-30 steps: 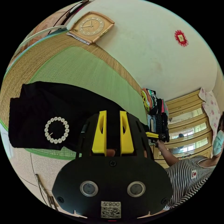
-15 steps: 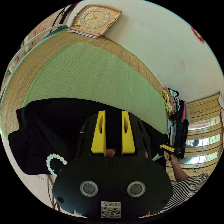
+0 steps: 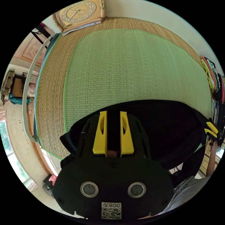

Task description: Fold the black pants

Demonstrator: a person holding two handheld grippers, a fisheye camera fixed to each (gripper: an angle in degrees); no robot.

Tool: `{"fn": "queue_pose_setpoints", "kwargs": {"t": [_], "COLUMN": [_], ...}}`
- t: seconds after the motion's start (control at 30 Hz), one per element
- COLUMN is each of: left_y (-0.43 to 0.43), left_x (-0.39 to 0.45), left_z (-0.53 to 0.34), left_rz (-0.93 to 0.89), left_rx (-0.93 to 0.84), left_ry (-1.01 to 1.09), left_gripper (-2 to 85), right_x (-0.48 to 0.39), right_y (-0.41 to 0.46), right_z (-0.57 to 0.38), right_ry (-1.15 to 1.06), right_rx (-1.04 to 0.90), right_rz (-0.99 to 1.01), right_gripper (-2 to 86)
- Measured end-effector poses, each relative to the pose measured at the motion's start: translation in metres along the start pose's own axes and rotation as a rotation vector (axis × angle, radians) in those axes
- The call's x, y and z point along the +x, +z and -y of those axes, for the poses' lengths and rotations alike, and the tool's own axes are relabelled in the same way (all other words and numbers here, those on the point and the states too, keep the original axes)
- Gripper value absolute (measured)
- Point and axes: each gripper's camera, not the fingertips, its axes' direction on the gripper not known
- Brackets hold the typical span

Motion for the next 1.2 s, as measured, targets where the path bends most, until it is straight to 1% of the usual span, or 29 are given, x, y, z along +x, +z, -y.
{"fn": "queue_pose_setpoints", "kwargs": {"t": [0.07, 0.17, 0.2, 0.33, 0.47, 0.57, 0.63, 0.67, 0.7, 0.73, 0.8, 0.83, 0.9, 0.93, 1.0, 1.07, 1.1, 1.2], "left_y": [0.004, 0.005, 0.002, -0.020, -0.055, -0.082, -0.089, -0.086, -0.076, -0.069, -0.032, -0.022, 0.018, 0.027, 0.060, 0.062, 0.065, 0.063], "left_x": [0.005, 0.012, 0.013, 0.013, 0.015, 0.017, 0.018, 0.020, 0.021, 0.022, 0.025, 0.026, 0.026, 0.026, 0.018, 0.008, 0.004, 0.005], "left_z": [0.000, -0.003, -0.006, -0.017, -0.024, -0.023, -0.016, -0.010, -0.003, 0.000, 0.011, 0.013, 0.020, 0.022, 0.027, 0.027, 0.029, 0.032], "left_rz": [0.009, 0.023, 0.022, -0.016, -0.047, -0.051, -0.055, -0.041, -0.042, -0.049, -0.059, -0.057, -0.030, -0.019, -0.010, -0.058, -0.087, -0.055], "left_rx": [0.013, 0.031, 0.055, 0.165, 0.300, 0.417, 0.441, 0.425, 0.393, 0.371, 0.250, 0.217, 0.089, 0.063, -0.035, 0.023, 0.016, 0.039], "left_ry": [-0.002, 0.010, 0.011, 0.000, 0.009, 0.012, 0.027, 0.033, 0.039, 0.042, 0.038, 0.041, 0.037, 0.032, -0.011, -0.056, -0.069, -0.041], "left_gripper": [2.5, 0.9, 0.6, 0.2, 0.0, 0.1, 0.3, 0.5, 0.8, 1.1, 3.1, 3.8, 6.1, 6.3, 5.8, 2.3, 1.6, 0.5], "right_x": [-0.003, -0.004, -0.003, 0.009, 0.027, 0.040, 0.040, 0.039, 0.035, 0.031, 0.024, 0.019, 0.013, 0.012, 0.012, 0.014, 0.016, 0.021], "right_y": [0.006, 0.014, 0.016, 0.004, -0.022, -0.051, -0.065, -0.066, -0.062, -0.054, -0.041, -0.033, -0.026, -0.024, -0.028, -0.030, -0.033, -0.044], "right_z": [0.012, 0.022, 0.022, 0.019, 0.010, 0.004, 0.004, 0.005, 0.009, 0.014, 0.020, 0.024, 0.029, 0.031, 0.032, 0.033, 0.032, 0.029], "right_ry": [-0.019, -0.028, -0.025, 0.001, 0.055, 0.098, 0.090, 0.090, 0.067, 0.050, 0.026, 0.010, 0.002, 0.003, 0.015, 0.019, 0.012, 0.019], "right_rx": [-0.040, -0.084, -0.101, -0.097, -0.040, 0.051, 0.118, 0.122, 0.104, 0.071, 0.015, -0.019, -0.052, -0.067, -0.049, -0.060, -0.060, -0.062], "right_rz": [-0.004, -0.061, -0.081, -0.058, -0.049, -0.001, 0.048, 0.062, 0.101, 0.127, 0.148, 0.133, 0.068, 0.042, 0.005, 0.015, 0.028, 0.064], "right_gripper": [8.4, 2.9, 1.8, 0.2, 0.2, 1.1, 3.4, 5.4, 9.4, 10.4, 11.2, 11.4, 11.0, 10.4, 7.5, 5.9, 3.8, 1.6]}}
